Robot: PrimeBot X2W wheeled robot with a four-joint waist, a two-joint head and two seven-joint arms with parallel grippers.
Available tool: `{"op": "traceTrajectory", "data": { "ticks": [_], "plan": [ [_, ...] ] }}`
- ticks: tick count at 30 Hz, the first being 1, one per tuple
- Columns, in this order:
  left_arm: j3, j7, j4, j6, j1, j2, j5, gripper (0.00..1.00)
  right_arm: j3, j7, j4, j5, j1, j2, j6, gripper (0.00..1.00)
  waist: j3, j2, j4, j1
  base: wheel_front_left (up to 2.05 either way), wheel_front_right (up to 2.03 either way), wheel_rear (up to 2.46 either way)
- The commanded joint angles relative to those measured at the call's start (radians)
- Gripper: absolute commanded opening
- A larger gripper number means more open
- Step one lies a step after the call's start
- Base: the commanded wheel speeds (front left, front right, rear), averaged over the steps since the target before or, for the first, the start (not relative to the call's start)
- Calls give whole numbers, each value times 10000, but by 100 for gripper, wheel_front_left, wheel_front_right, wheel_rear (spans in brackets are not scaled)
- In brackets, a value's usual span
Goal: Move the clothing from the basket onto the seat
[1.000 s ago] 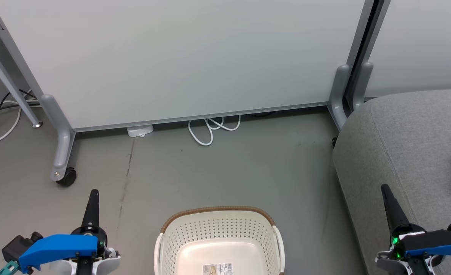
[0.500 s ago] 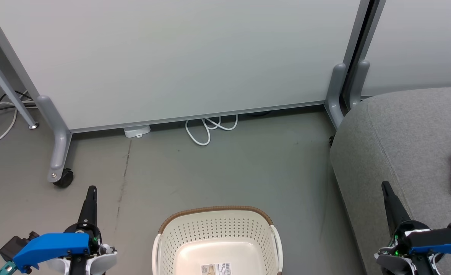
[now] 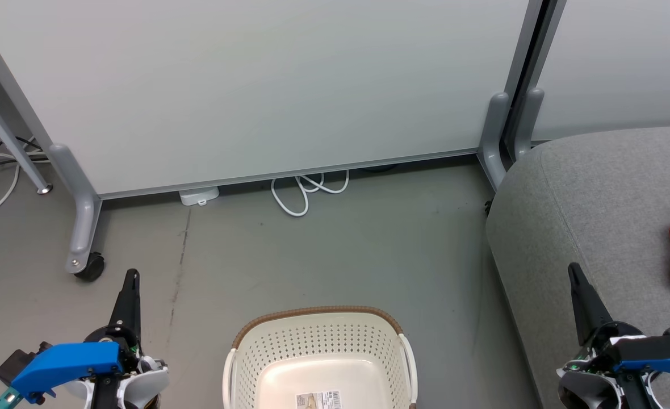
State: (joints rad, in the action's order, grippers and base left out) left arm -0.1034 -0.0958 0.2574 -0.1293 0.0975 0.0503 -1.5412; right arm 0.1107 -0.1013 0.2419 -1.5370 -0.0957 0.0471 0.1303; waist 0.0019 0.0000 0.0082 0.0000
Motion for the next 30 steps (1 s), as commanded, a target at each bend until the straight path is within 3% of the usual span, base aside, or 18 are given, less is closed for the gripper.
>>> {"op": "traceTrajectory", "data": {
  "ticks": [1, 9, 30],
  "plan": [
    [-55, -70, -75, -23, 148, -1, -183, 0, 28, -59, 14, -197, -121, 55, 6, 0, 2, 0, -11, 0, 0, 0, 0],
    [-135, -220, -167, -25, 173, -2, -750, 0, 46, -151, 43, -796, -201, 56, 7, 0, 12, 0, -79, 0, 0, 0, 0],
    [-131, -223, -163, -25, 154, -2, -725, 0, 43, -152, 40, -771, -186, 55, 6, 0, 12, 0, -82, 0, 0, 0, 0]
  ]
}}
